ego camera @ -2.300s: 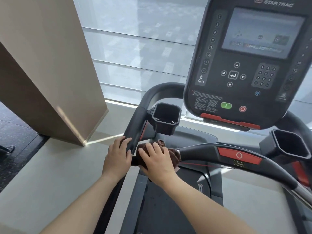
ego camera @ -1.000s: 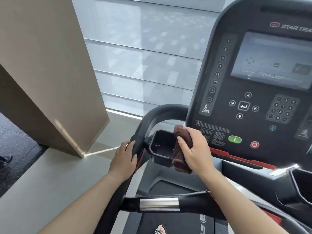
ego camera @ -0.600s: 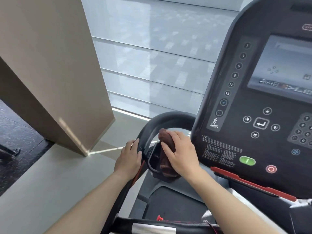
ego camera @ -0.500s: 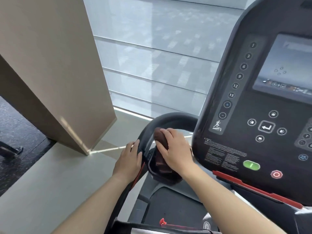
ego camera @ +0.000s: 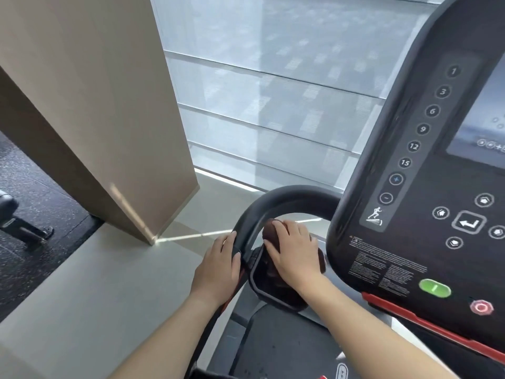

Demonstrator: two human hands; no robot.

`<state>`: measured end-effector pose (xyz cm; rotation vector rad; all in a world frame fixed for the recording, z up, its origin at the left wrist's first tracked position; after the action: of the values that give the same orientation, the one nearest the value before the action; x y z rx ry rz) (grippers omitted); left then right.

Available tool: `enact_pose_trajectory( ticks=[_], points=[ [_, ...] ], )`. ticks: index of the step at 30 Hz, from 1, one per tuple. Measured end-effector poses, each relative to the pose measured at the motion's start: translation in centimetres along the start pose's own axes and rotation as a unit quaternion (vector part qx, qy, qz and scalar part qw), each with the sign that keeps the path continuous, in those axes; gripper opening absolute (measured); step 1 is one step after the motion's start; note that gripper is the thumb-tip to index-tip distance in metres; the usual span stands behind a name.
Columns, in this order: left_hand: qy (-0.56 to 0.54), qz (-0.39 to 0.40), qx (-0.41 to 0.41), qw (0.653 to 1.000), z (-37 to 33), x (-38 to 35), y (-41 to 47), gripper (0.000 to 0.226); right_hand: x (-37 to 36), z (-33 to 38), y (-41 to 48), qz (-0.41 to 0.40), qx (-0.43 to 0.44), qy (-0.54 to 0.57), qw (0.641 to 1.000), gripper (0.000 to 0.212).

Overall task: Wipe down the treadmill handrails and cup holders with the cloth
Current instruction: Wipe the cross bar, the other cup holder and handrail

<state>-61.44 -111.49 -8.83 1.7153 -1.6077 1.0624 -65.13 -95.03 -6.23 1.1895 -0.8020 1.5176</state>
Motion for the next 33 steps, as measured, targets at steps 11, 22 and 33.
enact_pose_trajectory(
  ticks=[11,22,33],
  points=[
    [-0.012,0.004,0.006,1.0,0.0,0.1,0.0,0.048,0.5,-1.3,0.4,0.034,0.015,0.026,0.999,0.043],
    [-0.013,0.008,0.003,1.0,0.2,0.0,0.1,0.048,4.5,1.4,-1.7,0.0,0.109,0.043,0.993,0.045],
    [-0.011,0.007,0.007,1.0,0.3,-0.1,0.1,0.048,2.7,1.4,-9.2,0.028,0.148,-0.035,0.988,0.043]
  ],
)
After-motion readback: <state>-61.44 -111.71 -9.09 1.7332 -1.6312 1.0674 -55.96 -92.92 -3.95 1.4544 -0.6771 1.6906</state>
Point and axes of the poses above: each hand's wrist, its own y-axis towards the middle knuckle, its own x-axis out of the back of the hand, z = x × y, the point moved 6 cm from there along y, towards the middle knuckle, and after that the axes turned 8 degrees about x, right-handed, at the moved point
